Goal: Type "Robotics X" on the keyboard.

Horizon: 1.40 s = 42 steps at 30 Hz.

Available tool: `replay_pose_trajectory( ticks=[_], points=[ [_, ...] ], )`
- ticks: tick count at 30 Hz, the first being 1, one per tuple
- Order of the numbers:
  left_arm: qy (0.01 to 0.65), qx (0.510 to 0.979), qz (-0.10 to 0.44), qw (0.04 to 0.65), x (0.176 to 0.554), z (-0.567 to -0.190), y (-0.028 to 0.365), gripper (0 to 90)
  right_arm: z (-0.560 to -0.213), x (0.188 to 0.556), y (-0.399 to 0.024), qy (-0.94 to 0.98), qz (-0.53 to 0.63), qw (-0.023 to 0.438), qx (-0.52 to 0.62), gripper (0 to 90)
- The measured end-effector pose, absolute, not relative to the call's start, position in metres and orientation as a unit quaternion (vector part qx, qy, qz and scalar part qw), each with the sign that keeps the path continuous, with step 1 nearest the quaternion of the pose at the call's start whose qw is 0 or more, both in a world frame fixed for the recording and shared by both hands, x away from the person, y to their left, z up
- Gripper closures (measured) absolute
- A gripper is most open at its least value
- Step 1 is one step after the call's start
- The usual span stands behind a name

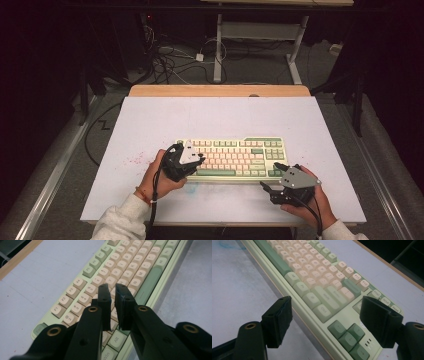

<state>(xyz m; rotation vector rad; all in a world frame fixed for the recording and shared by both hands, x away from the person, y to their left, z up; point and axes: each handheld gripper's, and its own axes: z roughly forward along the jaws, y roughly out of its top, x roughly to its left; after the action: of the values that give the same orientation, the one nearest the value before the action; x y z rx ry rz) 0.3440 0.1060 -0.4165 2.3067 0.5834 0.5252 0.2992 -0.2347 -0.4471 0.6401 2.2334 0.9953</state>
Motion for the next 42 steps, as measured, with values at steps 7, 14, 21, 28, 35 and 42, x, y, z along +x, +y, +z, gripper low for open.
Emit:
replay_pose_trajectory(
  ticks=[7, 14, 21, 28, 35, 42],
  points=[
    [0.214, 0.893, 0.197, 0.345, 0.340, -0.417, 0.102, 80.1, -0.447, 0.299, -0.235, 0.843, 0.374, 0.303, 0.239, 27.0],
    [0.200, 0.898, 0.193, 0.342, 0.335, -0.418, 0.097, 80.4, -0.447, 0.298, -0.236, 0.843, 0.374, 0.304, 0.240, 27.0],
    [0.188, 0.903, 0.183, 0.339, 0.331, -0.421, 0.093, 80.9, -0.447, 0.297, -0.238, 0.842, 0.372, 0.305, 0.243, 27.0],
    [0.177, 0.908, 0.170, 0.341, 0.326, -0.424, 0.092, 81.6, -0.447, 0.295, -0.240, 0.841, 0.370, 0.308, 0.246, 27.1],
    [0.171, 0.912, 0.161, 0.336, 0.326, -0.430, 0.090, 83.1, -0.448, 0.295, -0.241, 0.842, 0.369, 0.307, 0.247, 27.1],
    [0.177, 0.914, 0.163, 0.326, 0.331, -0.435, 0.091, 83.5, -0.448, 0.295, -0.239, 0.845, 0.366, 0.305, 0.243, 27.4]
  ],
)
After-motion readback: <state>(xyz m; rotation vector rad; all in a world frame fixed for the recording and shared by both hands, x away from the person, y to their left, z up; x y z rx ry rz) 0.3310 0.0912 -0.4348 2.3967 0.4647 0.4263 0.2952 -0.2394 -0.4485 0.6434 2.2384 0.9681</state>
